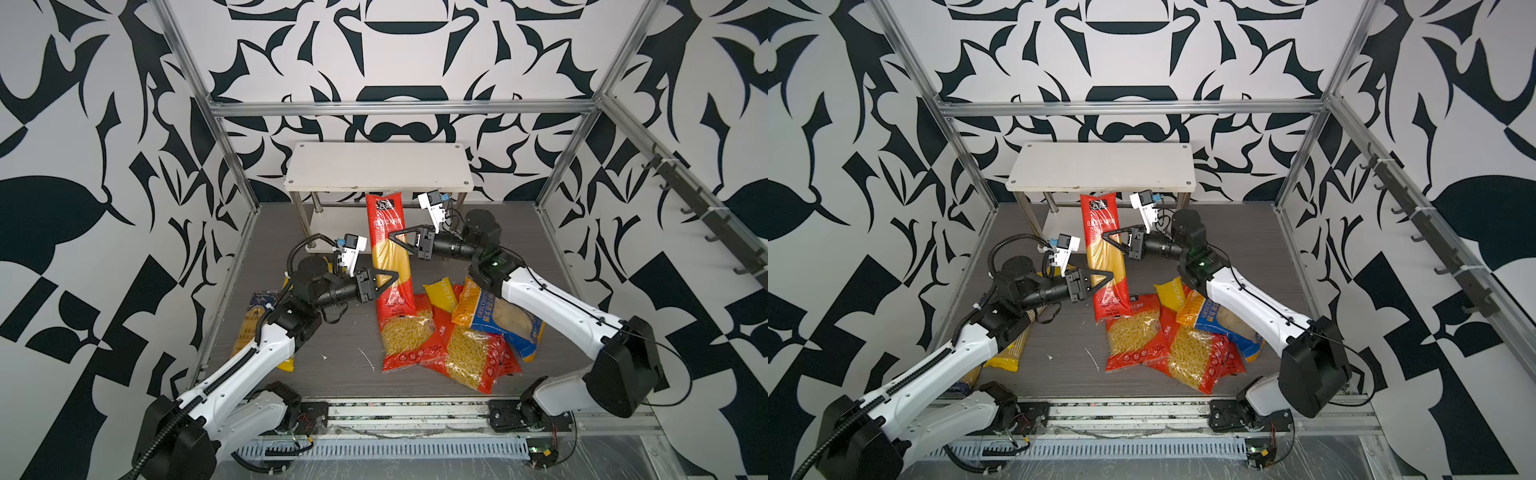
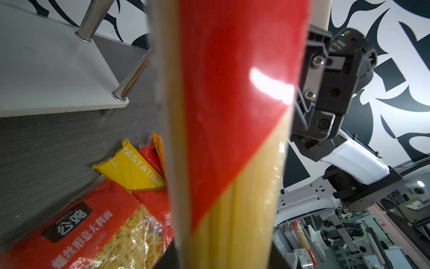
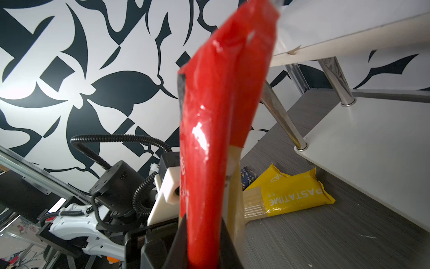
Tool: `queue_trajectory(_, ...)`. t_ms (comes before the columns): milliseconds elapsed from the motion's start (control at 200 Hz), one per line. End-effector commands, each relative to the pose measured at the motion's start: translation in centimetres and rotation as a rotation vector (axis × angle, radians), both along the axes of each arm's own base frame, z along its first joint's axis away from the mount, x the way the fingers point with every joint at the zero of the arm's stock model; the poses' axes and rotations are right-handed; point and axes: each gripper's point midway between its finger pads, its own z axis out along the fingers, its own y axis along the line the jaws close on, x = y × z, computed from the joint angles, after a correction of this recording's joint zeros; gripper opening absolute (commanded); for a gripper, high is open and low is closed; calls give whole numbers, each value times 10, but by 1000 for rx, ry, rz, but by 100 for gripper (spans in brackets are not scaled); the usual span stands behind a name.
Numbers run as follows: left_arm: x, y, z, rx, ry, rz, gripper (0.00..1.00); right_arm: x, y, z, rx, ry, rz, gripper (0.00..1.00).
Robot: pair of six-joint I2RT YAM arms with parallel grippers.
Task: Arrange pasta packages on shelves
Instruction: Pick up the pasta bag.
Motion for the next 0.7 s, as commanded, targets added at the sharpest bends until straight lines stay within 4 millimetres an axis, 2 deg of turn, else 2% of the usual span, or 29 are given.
queue_trajectory(0, -3, 3, 39, -49, -67, 10, 25, -15, -11, 81, 160, -187, 14, 19)
queue_trajectory(185, -2, 5, 60, -55, -71, 20, 16, 2, -16, 60, 123, -121, -48, 38)
queue_trajectory(320, 1, 8, 77, -49, -59, 26, 13, 13, -22, 36, 57, -76, -116, 54)
queue_trajectory(445, 12, 18, 91, -54, -20, 51, 10, 12, -25, 13, 13, -20, -118, 68)
queue_trajectory(600, 34, 32, 107, -71, 17, 85, 9, -1, -29, -2, 22, 29, -95, 71)
queue_trajectory(695, 46, 36, 115, -78, 23, 82, 9, -7, -28, -1, 52, 50, -72, 71)
